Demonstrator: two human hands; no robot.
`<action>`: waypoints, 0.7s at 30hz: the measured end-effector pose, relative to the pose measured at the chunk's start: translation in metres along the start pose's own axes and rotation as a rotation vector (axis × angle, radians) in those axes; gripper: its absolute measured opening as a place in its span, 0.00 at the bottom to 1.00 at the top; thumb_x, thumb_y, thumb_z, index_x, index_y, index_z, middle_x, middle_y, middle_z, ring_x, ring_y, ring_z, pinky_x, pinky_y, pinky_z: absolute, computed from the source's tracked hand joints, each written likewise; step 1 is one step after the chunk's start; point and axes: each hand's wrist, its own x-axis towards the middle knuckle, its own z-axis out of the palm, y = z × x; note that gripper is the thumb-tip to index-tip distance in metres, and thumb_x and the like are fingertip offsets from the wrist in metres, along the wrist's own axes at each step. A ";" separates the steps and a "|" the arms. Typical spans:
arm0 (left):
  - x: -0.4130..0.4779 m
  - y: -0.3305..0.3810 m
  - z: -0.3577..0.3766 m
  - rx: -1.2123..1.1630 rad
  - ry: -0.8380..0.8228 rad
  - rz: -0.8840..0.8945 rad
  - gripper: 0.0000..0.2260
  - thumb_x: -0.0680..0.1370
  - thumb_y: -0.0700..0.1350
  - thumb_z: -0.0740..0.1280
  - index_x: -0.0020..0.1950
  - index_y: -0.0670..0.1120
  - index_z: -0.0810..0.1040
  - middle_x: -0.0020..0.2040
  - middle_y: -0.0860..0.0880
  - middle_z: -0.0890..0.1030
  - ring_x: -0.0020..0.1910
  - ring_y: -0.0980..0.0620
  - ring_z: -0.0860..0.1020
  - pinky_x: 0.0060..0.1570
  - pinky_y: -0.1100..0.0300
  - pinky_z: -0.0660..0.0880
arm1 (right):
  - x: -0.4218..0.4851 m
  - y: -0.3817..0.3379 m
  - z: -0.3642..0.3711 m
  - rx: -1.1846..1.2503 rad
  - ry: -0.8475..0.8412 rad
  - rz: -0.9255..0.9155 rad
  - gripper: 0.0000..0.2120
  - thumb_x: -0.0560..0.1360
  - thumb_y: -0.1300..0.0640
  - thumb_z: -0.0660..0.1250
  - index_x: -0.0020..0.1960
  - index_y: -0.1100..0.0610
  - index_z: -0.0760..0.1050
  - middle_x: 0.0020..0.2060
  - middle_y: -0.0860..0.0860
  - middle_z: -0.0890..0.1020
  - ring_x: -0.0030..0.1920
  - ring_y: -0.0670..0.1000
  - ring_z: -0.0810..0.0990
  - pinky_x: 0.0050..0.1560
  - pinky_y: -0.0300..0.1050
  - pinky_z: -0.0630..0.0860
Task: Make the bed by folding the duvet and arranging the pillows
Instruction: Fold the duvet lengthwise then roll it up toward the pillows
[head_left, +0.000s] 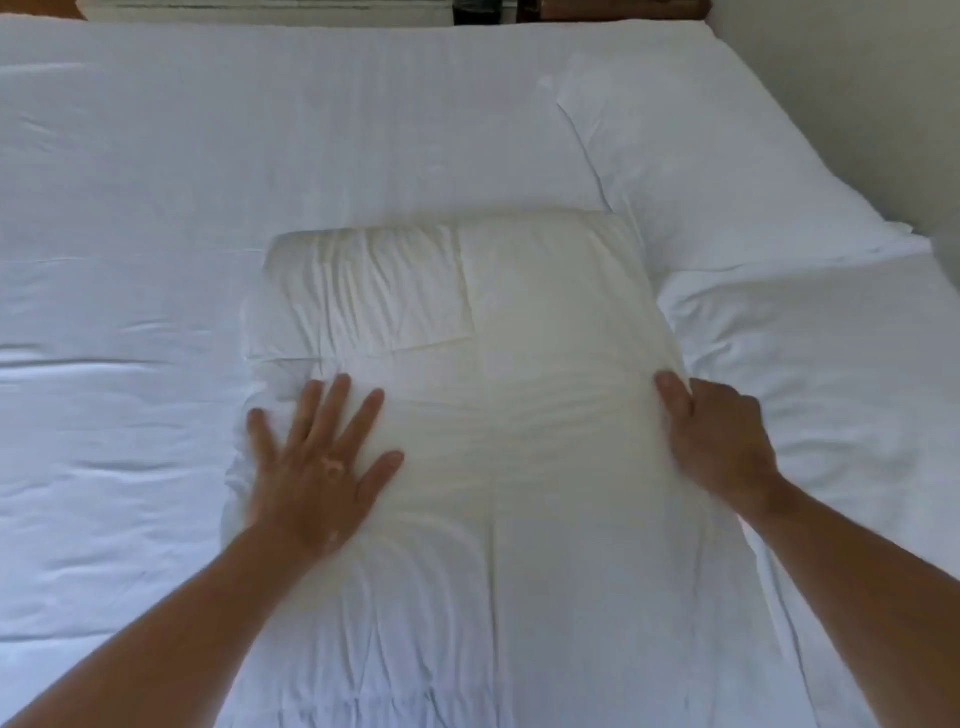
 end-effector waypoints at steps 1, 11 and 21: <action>0.002 -0.018 0.005 -0.001 -0.058 -0.068 0.35 0.73 0.77 0.36 0.79 0.67 0.37 0.82 0.58 0.39 0.82 0.46 0.44 0.73 0.29 0.46 | 0.011 0.013 -0.010 -0.006 0.034 0.037 0.28 0.84 0.40 0.49 0.40 0.58 0.74 0.46 0.65 0.83 0.51 0.67 0.80 0.54 0.55 0.73; -0.085 -0.038 -0.022 -0.774 -0.087 -0.611 0.54 0.57 0.80 0.62 0.72 0.44 0.67 0.65 0.37 0.78 0.64 0.36 0.76 0.60 0.45 0.73 | -0.113 0.044 -0.024 0.349 -0.214 0.271 0.23 0.74 0.38 0.70 0.37 0.58 0.77 0.31 0.52 0.81 0.34 0.54 0.80 0.33 0.45 0.70; -0.168 -0.004 0.014 -0.757 0.073 -0.691 0.39 0.67 0.73 0.60 0.57 0.39 0.78 0.55 0.31 0.81 0.58 0.30 0.78 0.57 0.43 0.73 | -0.188 0.044 0.034 0.416 0.069 0.274 0.20 0.84 0.48 0.55 0.40 0.59 0.71 0.34 0.52 0.77 0.40 0.59 0.75 0.45 0.51 0.67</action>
